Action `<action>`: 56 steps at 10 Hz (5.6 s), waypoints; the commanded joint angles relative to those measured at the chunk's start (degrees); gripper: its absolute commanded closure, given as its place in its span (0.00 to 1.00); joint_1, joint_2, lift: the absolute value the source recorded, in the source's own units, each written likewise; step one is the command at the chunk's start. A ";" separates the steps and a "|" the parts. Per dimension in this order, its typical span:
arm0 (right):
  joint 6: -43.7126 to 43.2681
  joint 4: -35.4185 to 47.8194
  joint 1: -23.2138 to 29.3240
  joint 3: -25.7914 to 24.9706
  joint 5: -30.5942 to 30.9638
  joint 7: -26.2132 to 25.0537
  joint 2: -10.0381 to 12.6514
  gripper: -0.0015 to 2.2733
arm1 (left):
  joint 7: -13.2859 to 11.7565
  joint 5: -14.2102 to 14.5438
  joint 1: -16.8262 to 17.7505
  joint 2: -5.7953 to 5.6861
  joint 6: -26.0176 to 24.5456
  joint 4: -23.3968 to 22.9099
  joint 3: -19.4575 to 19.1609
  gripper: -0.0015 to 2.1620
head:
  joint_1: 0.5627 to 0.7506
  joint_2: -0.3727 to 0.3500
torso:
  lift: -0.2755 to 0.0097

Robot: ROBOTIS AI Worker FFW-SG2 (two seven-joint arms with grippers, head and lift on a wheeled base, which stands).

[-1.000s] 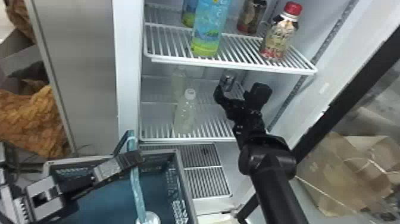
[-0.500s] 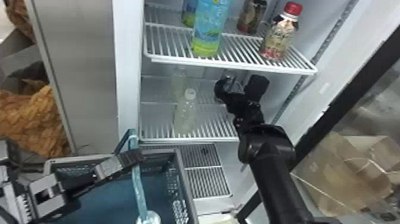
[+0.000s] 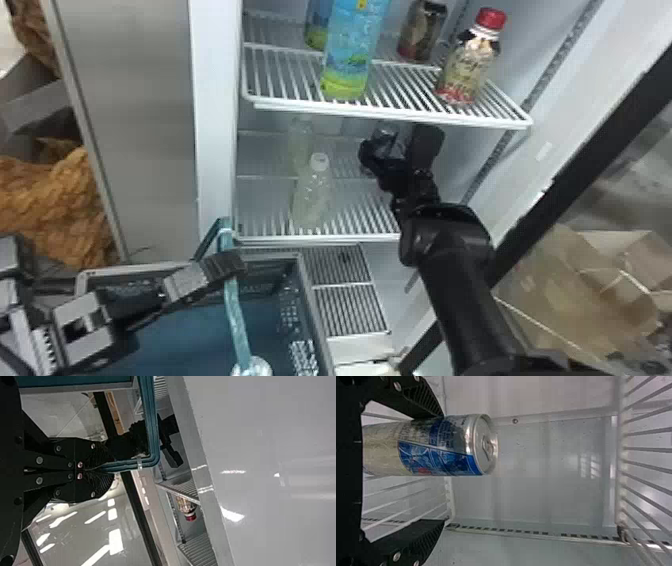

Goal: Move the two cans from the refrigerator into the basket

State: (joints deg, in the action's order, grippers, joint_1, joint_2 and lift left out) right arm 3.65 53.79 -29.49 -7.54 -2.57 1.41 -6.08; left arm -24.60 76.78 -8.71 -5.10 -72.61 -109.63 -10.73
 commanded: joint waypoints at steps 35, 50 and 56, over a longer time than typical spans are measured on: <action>20.96 81.98 61.27 0.34 -23.36 3.08 -6.93 0.56 | -0.18 2.86 -2.81 -1.32 1.74 0.16 1.36 0.56 | 0.70 0.10 | 0.20; 18.15 78.05 63.94 7.54 -31.70 11.78 -5.08 0.06 | -0.18 3.20 -3.80 -1.06 1.88 0.16 1.36 0.56 | 0.70 0.38 | 0.20; 10.13 83.25 75.33 -5.83 -27.25 14.68 1.07 0.06 | -0.18 3.43 -4.50 -1.06 2.02 -0.41 0.79 0.56 | 0.70 0.14 | 0.20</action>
State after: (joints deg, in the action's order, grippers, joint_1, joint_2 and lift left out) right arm 14.46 136.62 44.67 -12.21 -30.20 16.14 -5.61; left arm -24.79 80.21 -13.18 -6.15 -70.59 -109.88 -9.79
